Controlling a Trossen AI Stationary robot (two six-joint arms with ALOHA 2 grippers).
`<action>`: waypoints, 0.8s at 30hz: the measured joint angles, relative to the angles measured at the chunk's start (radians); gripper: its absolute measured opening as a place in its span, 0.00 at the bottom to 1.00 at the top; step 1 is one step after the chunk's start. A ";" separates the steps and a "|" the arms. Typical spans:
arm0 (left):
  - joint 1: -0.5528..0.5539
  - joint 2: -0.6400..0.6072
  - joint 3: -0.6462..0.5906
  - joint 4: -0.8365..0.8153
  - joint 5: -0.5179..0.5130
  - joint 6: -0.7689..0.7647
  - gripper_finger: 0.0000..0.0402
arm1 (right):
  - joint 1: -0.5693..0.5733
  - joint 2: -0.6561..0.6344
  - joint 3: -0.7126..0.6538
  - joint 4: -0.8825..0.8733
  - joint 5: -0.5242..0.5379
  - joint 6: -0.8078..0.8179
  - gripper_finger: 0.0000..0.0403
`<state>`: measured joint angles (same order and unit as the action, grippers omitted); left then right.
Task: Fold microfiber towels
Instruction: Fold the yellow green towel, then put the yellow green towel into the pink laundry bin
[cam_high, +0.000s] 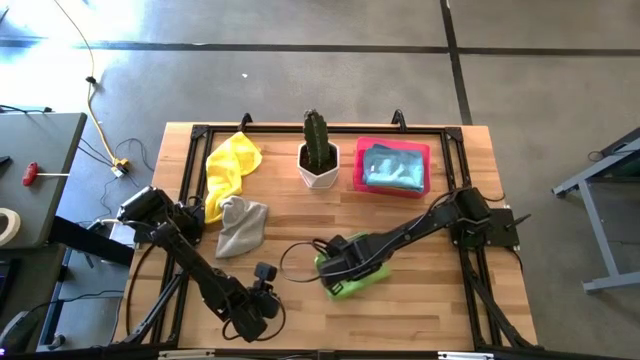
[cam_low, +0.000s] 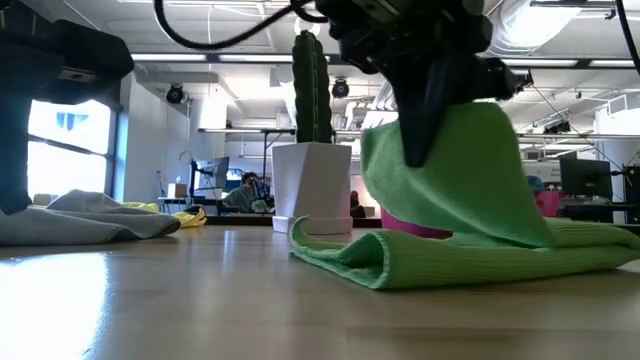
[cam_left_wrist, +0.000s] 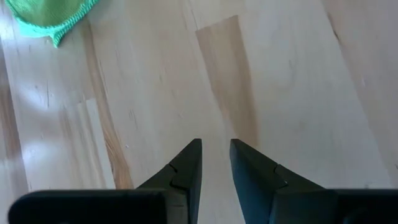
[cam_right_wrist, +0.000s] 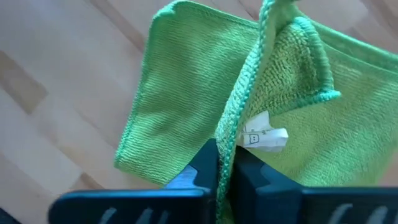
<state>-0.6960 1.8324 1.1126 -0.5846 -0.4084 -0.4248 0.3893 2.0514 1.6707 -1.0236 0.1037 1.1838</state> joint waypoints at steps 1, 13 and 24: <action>0.000 0.000 0.000 0.000 0.000 -0.001 0.19 | 0.000 0.000 0.000 0.015 0.003 -0.013 0.05; 0.000 0.000 0.000 -0.003 0.002 -0.018 0.19 | 0.010 -0.001 0.030 0.231 -0.021 -0.249 0.40; 0.000 0.000 0.000 -0.003 0.004 -0.035 0.19 | 0.167 -0.002 0.002 0.179 0.256 -0.499 0.41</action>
<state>-0.6956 1.8324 1.1126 -0.5873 -0.4042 -0.4603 0.5566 2.0499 1.6722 -0.8441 0.3594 0.6847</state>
